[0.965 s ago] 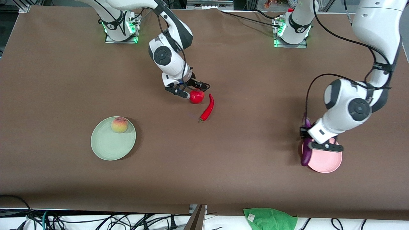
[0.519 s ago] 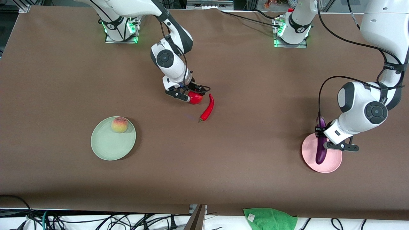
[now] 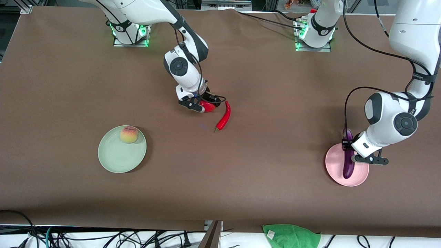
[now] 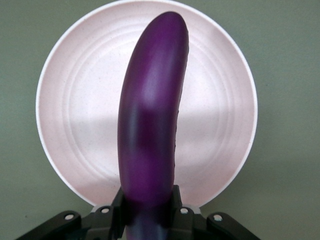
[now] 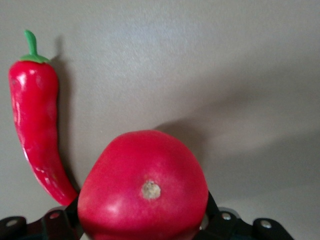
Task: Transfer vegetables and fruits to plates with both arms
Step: 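Place the tomato on the green plate while the left gripper lowers the eggplant, then grasp the red chili with the left gripper while the right gripper withdraws, then carry the chili to the pink plate and release it with the left gripper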
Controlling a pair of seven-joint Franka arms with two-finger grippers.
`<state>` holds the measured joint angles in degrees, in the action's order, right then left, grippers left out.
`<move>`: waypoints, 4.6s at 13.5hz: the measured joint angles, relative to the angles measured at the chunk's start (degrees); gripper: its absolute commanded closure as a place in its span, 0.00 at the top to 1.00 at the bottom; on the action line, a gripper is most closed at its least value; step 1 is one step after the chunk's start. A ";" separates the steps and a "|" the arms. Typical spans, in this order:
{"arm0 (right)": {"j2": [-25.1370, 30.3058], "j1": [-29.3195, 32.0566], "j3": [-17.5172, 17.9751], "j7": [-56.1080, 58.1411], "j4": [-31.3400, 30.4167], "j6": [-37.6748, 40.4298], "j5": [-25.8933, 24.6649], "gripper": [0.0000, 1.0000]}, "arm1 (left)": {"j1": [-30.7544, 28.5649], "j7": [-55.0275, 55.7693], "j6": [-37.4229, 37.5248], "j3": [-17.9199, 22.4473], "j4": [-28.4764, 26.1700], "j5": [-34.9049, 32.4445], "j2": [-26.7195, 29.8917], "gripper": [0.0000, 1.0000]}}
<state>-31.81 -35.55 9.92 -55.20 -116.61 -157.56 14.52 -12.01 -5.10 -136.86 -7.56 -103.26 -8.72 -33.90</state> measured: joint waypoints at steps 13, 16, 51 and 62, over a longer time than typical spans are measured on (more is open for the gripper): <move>6.40 2.95 -25.06 40.21 10.90 30.39 -4.00 0.29 | -0.76 -1.06 -0.99 0.11 3.95 0.93 -3.01 0.06; 4.34 10.94 -25.67 55.34 11.73 30.20 -3.97 0.30 | -0.76 -1.11 -1.01 0.06 5.32 0.94 -4.74 0.22; 19.72 16.91 -29.24 60.57 37.73 69.23 -4.10 1.00 | 38.12 37.25 -1.45 -11.44 12.70 -3.75 -10.28 1.00; 31.47 21.11 -21.32 57.51 24.42 67.53 -11.12 1.00 | 40.32 42.12 -1.45 -11.27 11.79 -7.38 -12.90 0.00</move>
<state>-0.33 -14.43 -11.40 2.31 -92.18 -90.03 3.40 28.31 37.02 -138.31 -18.83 -91.47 -16.10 -46.80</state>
